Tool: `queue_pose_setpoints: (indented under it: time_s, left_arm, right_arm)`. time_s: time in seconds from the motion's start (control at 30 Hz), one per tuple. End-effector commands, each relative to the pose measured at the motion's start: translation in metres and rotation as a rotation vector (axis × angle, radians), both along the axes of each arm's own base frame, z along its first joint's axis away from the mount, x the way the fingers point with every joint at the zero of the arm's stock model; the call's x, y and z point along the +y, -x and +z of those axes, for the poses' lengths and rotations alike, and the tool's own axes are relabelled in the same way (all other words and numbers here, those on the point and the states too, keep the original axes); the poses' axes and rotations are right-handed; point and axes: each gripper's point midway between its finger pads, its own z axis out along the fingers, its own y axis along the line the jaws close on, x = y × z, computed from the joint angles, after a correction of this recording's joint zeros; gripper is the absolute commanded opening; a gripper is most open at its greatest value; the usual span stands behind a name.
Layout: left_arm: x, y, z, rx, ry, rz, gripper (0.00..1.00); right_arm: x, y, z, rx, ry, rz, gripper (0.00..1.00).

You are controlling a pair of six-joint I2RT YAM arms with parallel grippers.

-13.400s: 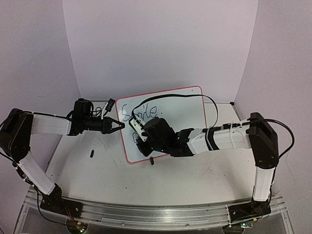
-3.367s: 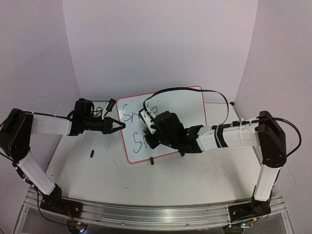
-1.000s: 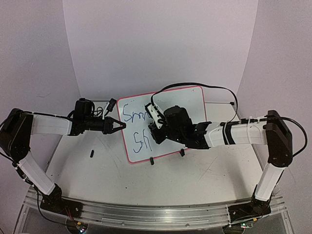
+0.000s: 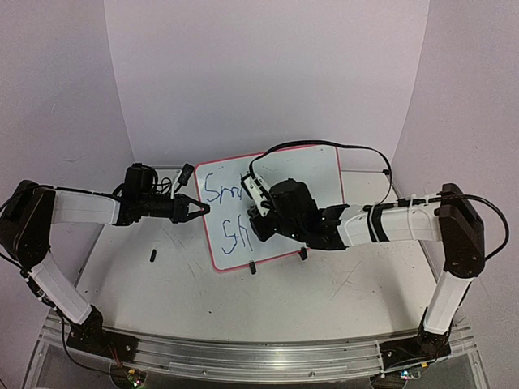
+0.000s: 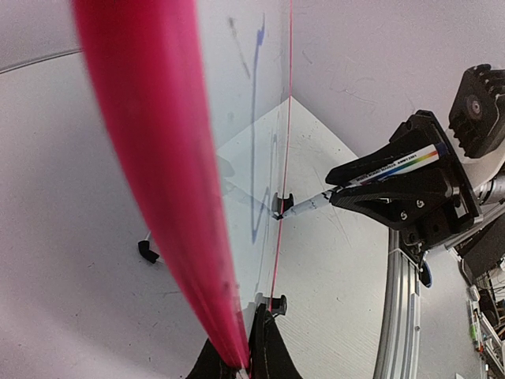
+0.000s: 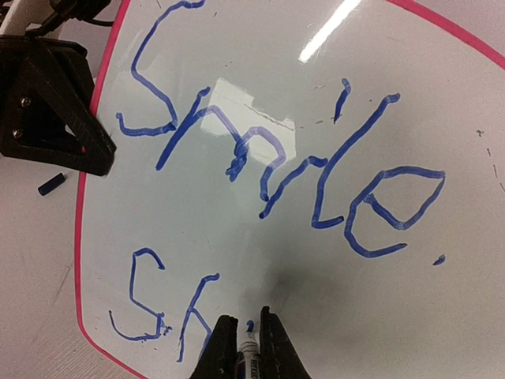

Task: Write a sentence on the whiteboard

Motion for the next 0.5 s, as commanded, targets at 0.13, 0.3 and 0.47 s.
queue_pose_setpoints:
  time_s: [0.13,0.3,0.47]
  left_arm:
    - [0.017,-0.013,-0.052,0.002,-0.202,0.117,0.00]
    - [0.017,-0.012,-0.053,0.005,-0.203,0.116,0.00]
    - [0.017,-0.013,-0.052,0.003,-0.202,0.117,0.00]
  right_arm:
    - [-0.005,0.016,0.039,-0.030,-0.082,0.018,0.00]
    - [0.001,0.016,0.023,0.001,-0.071,0.030,0.00]
    - [0.006,0.013,0.010,0.011,-0.050,0.030,0.00]
